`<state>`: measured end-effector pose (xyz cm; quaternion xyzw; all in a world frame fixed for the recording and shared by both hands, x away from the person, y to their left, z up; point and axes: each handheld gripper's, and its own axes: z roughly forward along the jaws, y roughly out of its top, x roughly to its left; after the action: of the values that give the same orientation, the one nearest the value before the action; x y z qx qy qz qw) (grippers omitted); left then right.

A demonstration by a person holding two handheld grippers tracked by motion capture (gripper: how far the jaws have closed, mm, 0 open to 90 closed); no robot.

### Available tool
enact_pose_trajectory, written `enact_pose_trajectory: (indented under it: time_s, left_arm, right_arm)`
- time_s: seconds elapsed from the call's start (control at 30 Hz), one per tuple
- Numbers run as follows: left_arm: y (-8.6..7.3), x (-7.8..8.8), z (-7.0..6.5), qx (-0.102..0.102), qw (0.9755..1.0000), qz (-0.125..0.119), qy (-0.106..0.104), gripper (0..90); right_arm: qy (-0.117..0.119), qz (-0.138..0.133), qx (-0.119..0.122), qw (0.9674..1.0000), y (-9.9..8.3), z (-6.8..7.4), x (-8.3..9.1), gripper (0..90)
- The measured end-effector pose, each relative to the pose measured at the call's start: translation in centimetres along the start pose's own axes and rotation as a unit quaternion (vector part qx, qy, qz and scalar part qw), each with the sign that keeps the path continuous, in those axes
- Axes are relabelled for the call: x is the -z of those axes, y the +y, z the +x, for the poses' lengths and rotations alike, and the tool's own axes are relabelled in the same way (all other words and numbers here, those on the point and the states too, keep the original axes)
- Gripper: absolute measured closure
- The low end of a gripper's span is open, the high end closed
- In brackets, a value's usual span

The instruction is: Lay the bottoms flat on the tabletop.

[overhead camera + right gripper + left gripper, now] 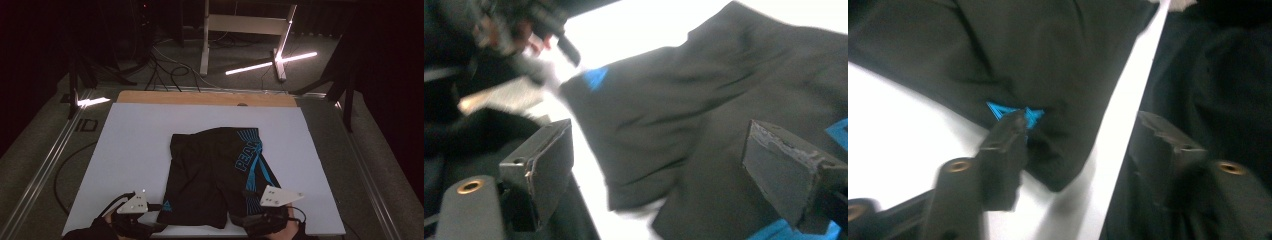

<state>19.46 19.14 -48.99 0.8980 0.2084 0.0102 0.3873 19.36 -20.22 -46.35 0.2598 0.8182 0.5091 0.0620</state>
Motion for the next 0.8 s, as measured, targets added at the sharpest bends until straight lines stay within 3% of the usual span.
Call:
enact_pose_trajectory:
  time_s: [0.07, 0.13, 0.2, 0.37, 0.47, 0.53, 0.63, 0.8]
  left_arm:
    - [-0.3, -0.2, -0.1, -0.005, 0.9999, 0.009, -0.001, 43.7]
    - [-0.4, -0.5, -0.2, -0.014, 0.9997, 0.019, 0.002, 46.1]
    - [-0.5, -0.8, -0.2, -0.019, 0.9994, 0.027, 0.009, 49.9]
    - [-0.7, -1.3, -0.1, -0.031, 0.9978, 0.051, 0.031, 61.1]
    - [-0.7, -1.4, -0.1, -0.038, 0.9965, 0.064, 0.038, 67.6]
    - [-0.7, -1.3, -0.1, -0.033, 0.9967, 0.063, 0.039, 73.6]
    - [-0.7, -1.2, 0.1, -0.025, 0.997, 0.062, 0.041, 84.0]
    - [-0.1, -0.5, 0.1, -0.014, 0.9981, 0.046, 0.039, 87.1]
  right_arm:
    - [0.005, 0.025, 0.012, 0.9996, -0.4, 1.0, -1.1, 17.9]
    - [0.021, 0.048, 0.022, 0.9984, -0.8, 2.0, -2.3, 31.1]
    - [0.038, 0.072, 0.041, 0.9958, -1.3, 2.6, -3.3, 38.0]
    - [-0.001, 0.128, 0.064, 0.9897, -2.3, 2.7, -5.0, 57.2]
    - [-0.017, 0.15, 0.072, 0.9859, -2.5, 2.5, -5.3, 77.5]
    - [-0.016, 0.153, 0.072, 0.9855, -2.5, 2.5, -5.3, 89.2]
    - [-0.013, 0.146, 0.065, 0.987, -2.2, 2.5, -5.1, 90.0]
    - [0.0, 0.123, 0.058, 0.9907, -1.5, 2.6, -4.2, 90.0]
